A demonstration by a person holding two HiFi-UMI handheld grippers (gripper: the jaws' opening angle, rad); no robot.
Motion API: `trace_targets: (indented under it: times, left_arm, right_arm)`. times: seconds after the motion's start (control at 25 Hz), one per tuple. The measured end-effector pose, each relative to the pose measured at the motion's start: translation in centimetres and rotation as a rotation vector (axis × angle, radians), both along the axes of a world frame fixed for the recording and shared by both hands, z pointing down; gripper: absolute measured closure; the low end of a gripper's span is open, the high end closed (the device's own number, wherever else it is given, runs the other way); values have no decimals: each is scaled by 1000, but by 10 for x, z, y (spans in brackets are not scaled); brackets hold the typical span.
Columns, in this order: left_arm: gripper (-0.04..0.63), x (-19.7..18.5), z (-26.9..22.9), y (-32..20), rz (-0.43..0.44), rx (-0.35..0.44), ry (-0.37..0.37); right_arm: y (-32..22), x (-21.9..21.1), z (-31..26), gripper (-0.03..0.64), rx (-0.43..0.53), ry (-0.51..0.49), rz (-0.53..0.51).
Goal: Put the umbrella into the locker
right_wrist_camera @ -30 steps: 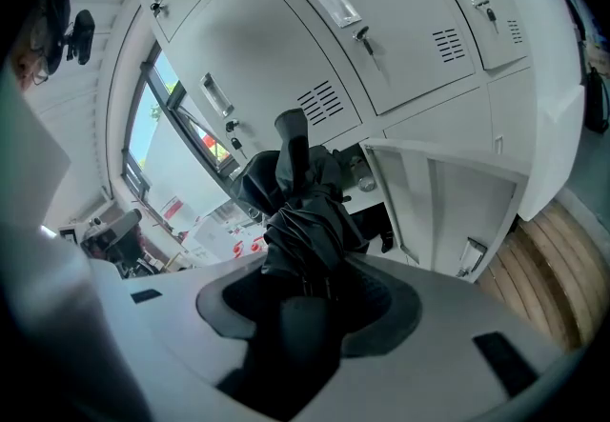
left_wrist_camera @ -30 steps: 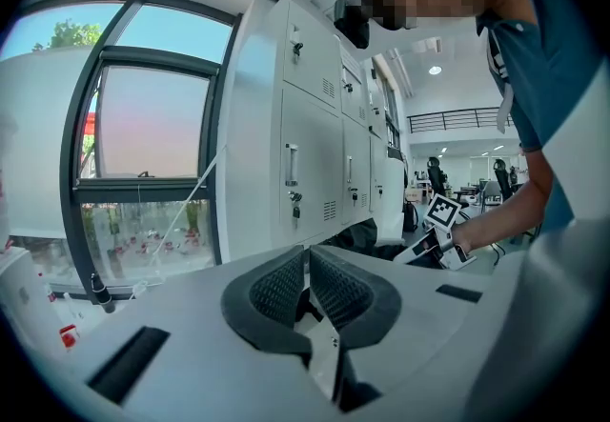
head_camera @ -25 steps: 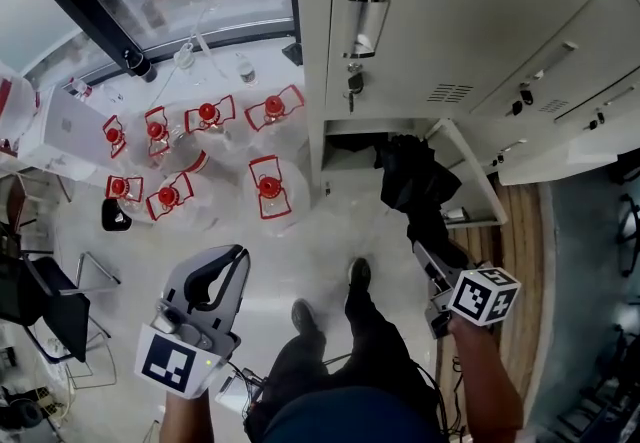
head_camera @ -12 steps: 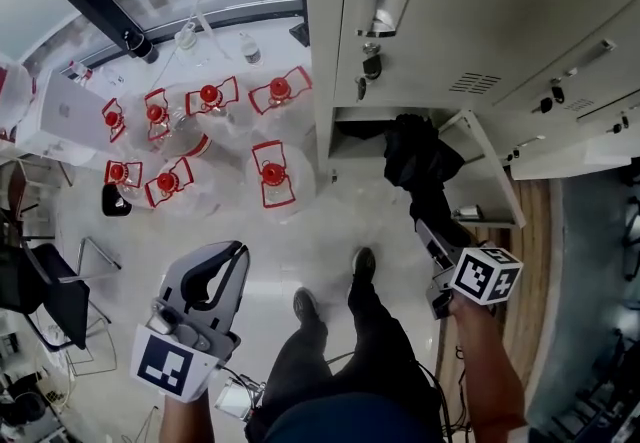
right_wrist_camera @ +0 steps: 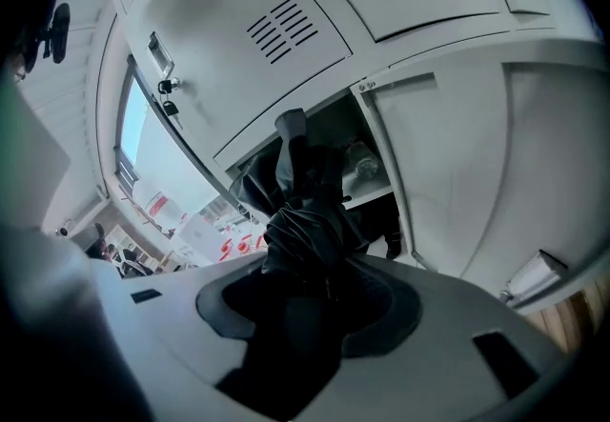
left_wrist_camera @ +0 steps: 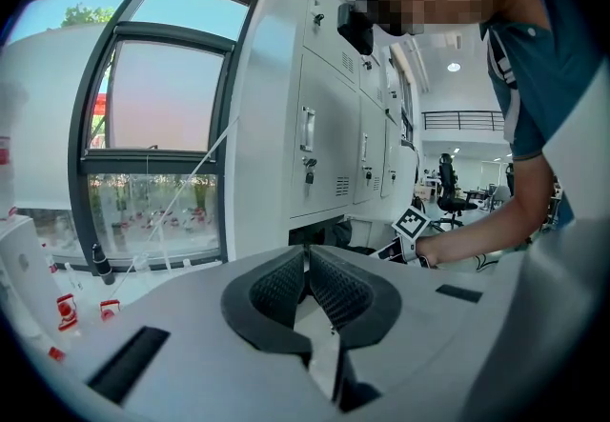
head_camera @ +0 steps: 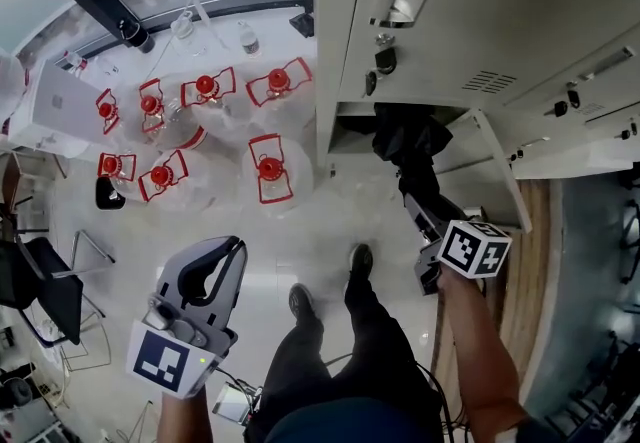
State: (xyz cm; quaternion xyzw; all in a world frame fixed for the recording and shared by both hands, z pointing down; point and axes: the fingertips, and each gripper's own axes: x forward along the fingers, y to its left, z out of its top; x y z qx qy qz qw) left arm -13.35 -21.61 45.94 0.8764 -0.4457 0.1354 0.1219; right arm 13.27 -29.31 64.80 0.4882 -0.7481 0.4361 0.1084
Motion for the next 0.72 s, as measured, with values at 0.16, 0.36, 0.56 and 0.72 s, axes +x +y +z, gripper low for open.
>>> trace_targets:
  times: [0.16, 0.36, 0.56, 0.72]
  left_arm:
    - [560, -3, 10, -4, -10, -12, 18]
    - [560, -7, 26, -9, -9, -31, 15]
    - [560, -8, 44, -16, -23, -53, 30]
    - [560, -4, 50, -25, -21, -43, 42]
  right_arm:
    - [-17, -5, 14, 413, -1, 19, -8]
    - [-38, -10, 32, 413, 0, 47, -23]
    - [-61, -18, 51, 413, 2, 65, -31]
    - [-82, -24, 67, 413, -1, 79, -38]
